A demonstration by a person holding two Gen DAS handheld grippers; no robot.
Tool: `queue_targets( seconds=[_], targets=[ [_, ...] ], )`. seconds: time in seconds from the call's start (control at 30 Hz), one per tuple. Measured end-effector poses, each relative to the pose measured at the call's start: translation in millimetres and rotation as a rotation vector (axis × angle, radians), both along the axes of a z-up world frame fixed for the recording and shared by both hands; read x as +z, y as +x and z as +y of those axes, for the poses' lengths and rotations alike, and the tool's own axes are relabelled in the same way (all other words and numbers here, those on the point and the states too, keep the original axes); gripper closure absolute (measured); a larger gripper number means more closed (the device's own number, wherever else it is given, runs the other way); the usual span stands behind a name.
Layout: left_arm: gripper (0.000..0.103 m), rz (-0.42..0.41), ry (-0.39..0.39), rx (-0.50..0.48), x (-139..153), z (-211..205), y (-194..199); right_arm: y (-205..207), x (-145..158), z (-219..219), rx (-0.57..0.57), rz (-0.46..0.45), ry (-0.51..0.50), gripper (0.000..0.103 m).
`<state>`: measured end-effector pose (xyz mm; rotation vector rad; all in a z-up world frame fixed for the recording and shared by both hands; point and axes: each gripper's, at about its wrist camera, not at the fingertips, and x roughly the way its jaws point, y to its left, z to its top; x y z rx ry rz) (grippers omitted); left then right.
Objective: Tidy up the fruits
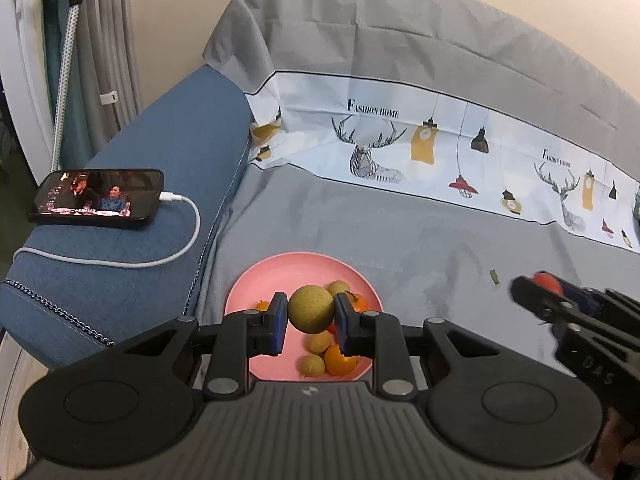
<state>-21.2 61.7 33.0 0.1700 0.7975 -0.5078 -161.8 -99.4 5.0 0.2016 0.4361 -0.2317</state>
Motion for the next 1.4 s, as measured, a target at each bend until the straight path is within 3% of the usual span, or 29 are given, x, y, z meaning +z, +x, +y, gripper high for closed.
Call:
queue_targets(
  seconds=[0.1,0.33,0.6,0.63,0.67,0.73,0.77,0.8,0.87,0.9,0.97,1.13,1.27,1.4],
  targets=[
    [0.076,0.023,0.026,0.006,-10,-3,14,17,-12,1,0.029,0.024,0.033,0.073],
    [0.076,0.087,0.062,0.007,-44,-14,67,64,-31,-6,0.133,0.089,-0.038,0.073],
    [0.076,0.136,0.099,-0.006,-79,-26,101,134,-68,5,0.204,0.163,-0.028,0.072],
    [0.075,0.139,0.103,-0.007,-81,-26,103,142,-73,8,0.214,0.174,-0.033,0.072],
    [0.075,0.142,0.107,-0.016,-84,-27,105,148,-77,10,0.226,0.178,-0.034,0.064],
    [0.066,0.136,0.114,-0.023,-88,-26,109,156,-84,11,0.231,0.187,-0.023,0.059],
    [0.047,0.126,0.118,-0.018,-89,-24,111,159,-85,8,0.216,0.188,-0.008,0.056],
    [0.024,0.118,0.12,-0.003,-90,-20,112,159,-84,3,0.2,0.19,0.014,0.055],
    [0.005,0.104,0.089,0.018,-85,-10,111,152,-79,-7,0.152,0.191,0.045,0.037],
    [0.002,0.104,0.069,0.024,-82,-5,109,147,-76,-10,0.131,0.191,0.048,0.031],
    [0.0,0.099,0.055,0.026,-75,1,101,130,-68,-13,0.09,0.177,0.048,0.019],
    [0.0,0.075,0.056,0.03,-54,6,67,84,-52,3,0.028,0.194,0.028,0.001],
    [0.0,0.041,0.043,0.052,-36,11,31,55,-42,26,-0.006,0.205,0.015,0.001],
    [0.0,-0.02,0.071,0.052,-22,17,-5,23,-29,45,-0.02,0.172,-0.068,0.001]
  ],
)
